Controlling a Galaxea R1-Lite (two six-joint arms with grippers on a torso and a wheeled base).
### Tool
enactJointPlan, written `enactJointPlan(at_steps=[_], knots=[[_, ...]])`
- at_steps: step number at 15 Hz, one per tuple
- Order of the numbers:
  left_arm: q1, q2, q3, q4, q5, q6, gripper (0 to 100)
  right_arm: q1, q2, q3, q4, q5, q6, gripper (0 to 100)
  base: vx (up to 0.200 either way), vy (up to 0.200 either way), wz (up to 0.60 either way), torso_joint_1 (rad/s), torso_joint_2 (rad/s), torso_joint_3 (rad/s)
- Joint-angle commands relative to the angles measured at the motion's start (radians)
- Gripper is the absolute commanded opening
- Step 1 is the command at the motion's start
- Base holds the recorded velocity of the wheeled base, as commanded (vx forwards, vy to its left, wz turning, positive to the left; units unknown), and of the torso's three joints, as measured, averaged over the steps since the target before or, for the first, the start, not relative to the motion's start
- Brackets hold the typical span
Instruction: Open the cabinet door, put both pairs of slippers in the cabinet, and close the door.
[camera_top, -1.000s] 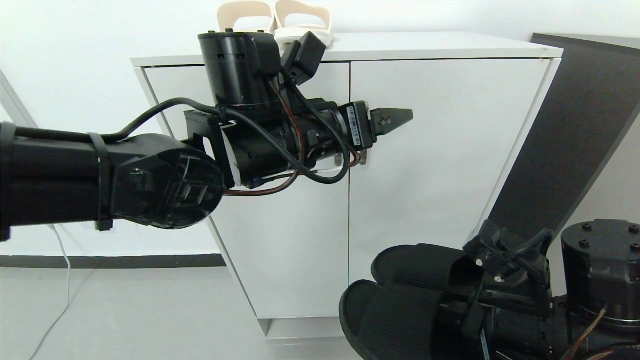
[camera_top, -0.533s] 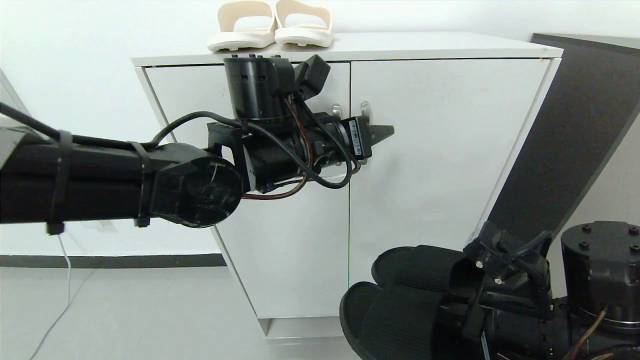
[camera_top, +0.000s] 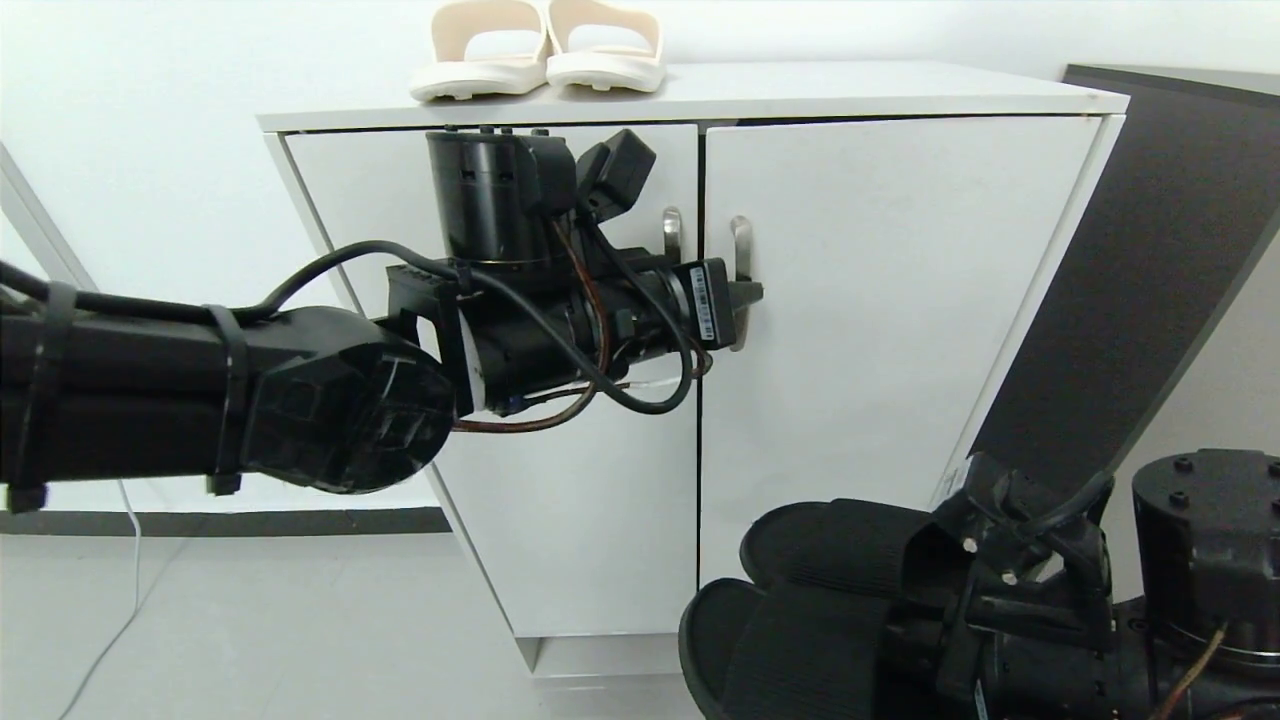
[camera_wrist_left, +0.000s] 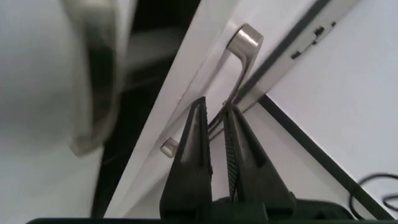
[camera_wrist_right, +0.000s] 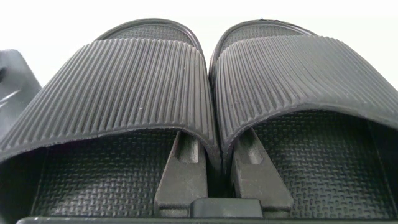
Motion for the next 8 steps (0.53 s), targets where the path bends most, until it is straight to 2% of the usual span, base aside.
enactJointPlan(at_steps=[1, 4, 7, 8], knots=[[-0.031, -0.082, 0.068, -0.013, -0.002, 0.0, 0, 0.002, -0.037, 0.023, 0.001, 0.046, -0.011, 0, 0.0, 0.0, 0.0, 0.0, 0.0, 0.0], [-0.082, -0.186, 0.175, -0.054, 0.001, -0.024, 0, 0.003, -0.097, 0.075, 0.003, 0.142, -0.044, 0, 0.0, 0.0, 0.0, 0.0, 0.0, 0.0], [-0.08, -0.251, 0.246, -0.063, 0.003, -0.027, 0, 0.017, -0.105, 0.091, 0.006, 0.156, -0.057, 0, 0.0, 0.0, 0.0, 0.0, 0.0, 0.0], [-0.06, -0.26, 0.252, -0.063, 0.001, -0.029, 0, 0.029, -0.105, 0.095, 0.006, 0.154, -0.057, 0, 0.0, 0.0, 0.0, 0.0, 0.0, 0.0]])
